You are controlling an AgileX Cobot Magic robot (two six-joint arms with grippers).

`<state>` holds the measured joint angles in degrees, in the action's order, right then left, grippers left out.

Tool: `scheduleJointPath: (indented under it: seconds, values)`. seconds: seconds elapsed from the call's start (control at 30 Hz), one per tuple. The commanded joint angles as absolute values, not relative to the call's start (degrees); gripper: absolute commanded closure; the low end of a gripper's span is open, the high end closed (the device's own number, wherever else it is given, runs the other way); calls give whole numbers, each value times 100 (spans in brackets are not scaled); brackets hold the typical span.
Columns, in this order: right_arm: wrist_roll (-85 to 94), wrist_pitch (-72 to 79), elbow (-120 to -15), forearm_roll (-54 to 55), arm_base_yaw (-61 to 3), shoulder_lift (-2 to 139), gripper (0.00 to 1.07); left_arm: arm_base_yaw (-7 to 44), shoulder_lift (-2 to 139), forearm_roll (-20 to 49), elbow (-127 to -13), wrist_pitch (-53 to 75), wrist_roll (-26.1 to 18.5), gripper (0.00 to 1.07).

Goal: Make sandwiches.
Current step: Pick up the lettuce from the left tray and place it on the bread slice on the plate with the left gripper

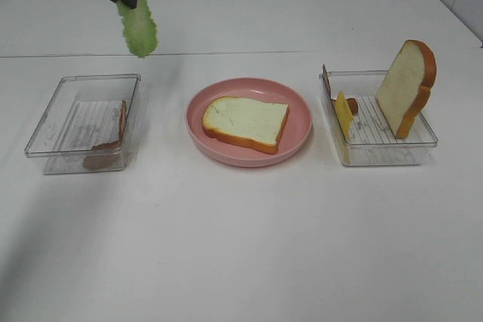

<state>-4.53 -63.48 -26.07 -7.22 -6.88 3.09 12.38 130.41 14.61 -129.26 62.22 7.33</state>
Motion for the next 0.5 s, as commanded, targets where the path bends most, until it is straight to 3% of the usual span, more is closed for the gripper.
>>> scheduleJointPath:
  seconds: [0.03, 0.27, 0.5]
  values:
    - [-424, -6320, -2595, -728, -659, 281, 9, 1644, 13018, 1742, -12955, 5695, 739, 107]
    - [-424, -6320, -2595, -728, -659, 281, 9, 2091, 13041, 1925, -12955, 5277, 739, 107]
    - [-424, -6320, -2595, -728, -659, 281, 9, 2447, 13327, 2773, -12955, 5208, 613, 107]
